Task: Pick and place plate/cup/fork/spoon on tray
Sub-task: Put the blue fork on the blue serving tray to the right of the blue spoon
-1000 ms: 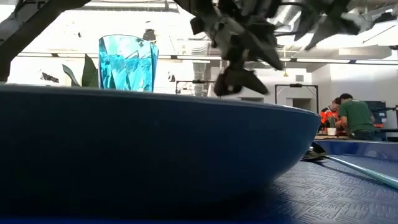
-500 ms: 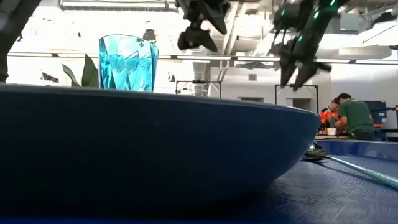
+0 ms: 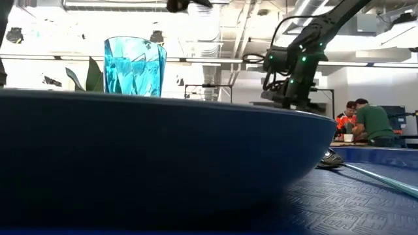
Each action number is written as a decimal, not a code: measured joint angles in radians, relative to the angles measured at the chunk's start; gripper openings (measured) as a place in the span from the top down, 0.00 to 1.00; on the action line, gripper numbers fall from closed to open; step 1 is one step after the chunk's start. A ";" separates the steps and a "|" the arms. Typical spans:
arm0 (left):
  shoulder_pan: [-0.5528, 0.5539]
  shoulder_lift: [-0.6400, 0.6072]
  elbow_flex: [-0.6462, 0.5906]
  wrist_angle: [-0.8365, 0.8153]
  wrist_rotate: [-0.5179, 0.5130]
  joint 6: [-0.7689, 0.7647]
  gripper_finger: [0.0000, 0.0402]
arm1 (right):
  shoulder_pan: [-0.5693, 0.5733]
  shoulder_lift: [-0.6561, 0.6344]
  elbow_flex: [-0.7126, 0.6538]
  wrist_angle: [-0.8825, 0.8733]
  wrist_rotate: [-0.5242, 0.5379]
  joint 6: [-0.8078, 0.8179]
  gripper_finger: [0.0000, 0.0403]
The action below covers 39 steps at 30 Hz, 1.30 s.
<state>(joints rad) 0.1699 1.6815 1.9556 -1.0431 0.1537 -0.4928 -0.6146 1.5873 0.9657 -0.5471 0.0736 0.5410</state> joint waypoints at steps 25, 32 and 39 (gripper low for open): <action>-0.003 -0.090 -0.002 -0.067 -0.193 -0.077 0.41 | 0.031 0.209 0.006 0.037 0.021 0.085 0.60; -0.003 -0.090 -0.002 -0.069 -0.194 -0.078 0.41 | 0.029 0.185 0.004 0.017 0.015 0.079 0.96; -0.003 -0.090 -0.002 -0.074 -0.196 -0.072 0.41 | 0.031 0.166 0.001 -0.023 0.003 0.078 0.96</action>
<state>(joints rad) 0.1673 1.5917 1.9541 -1.1175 -0.0420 -0.5653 -0.5835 1.7530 0.9669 -0.5702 0.0762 0.6194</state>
